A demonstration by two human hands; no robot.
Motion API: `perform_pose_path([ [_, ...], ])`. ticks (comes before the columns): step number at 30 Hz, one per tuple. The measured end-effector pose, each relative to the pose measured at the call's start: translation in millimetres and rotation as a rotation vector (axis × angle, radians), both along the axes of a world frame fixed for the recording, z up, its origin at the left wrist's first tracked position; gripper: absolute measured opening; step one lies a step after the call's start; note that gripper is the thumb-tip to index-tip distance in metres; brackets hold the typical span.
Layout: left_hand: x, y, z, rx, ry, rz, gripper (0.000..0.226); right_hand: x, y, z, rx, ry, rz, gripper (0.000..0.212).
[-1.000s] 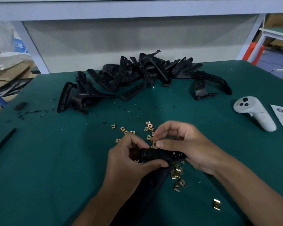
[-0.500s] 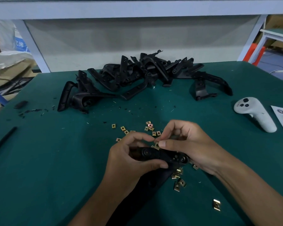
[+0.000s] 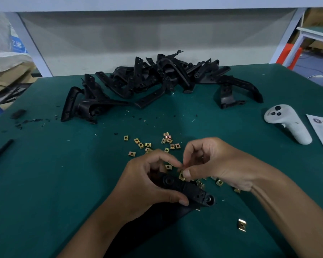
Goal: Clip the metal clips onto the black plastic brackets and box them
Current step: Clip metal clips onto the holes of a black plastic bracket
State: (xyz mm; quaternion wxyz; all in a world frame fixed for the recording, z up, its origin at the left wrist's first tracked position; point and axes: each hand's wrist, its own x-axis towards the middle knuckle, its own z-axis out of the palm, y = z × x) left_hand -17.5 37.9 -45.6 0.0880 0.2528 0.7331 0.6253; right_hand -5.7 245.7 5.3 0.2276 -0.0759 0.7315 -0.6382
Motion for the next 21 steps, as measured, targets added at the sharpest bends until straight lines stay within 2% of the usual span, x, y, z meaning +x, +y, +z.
perform_pose_path([
  [5, 2.1, 1.1, 4.9, 0.065, -0.022, -0.066, 0.049, 1.3, -1.4, 0.4, -0.035, -0.054, -0.012, 0.025],
  [11, 2.4, 4.2, 3.3, 0.22, -0.014, 0.074, 0.051, -0.1, -11.2, -8.9, -0.309, -0.216, -0.145, 0.02],
  [17, 0.7, 1.8, 2.2, 0.284, -0.143, 0.137, 0.032, -1.6, -18.6, -10.7, -0.325, -0.153, -0.264, 0.012],
  [21, -2.1, 0.8, -0.3, 0.24, -0.19, 0.162, 0.027, -2.9, -14.8, -12.1, -0.278, -0.129, -0.294, 0.019],
])
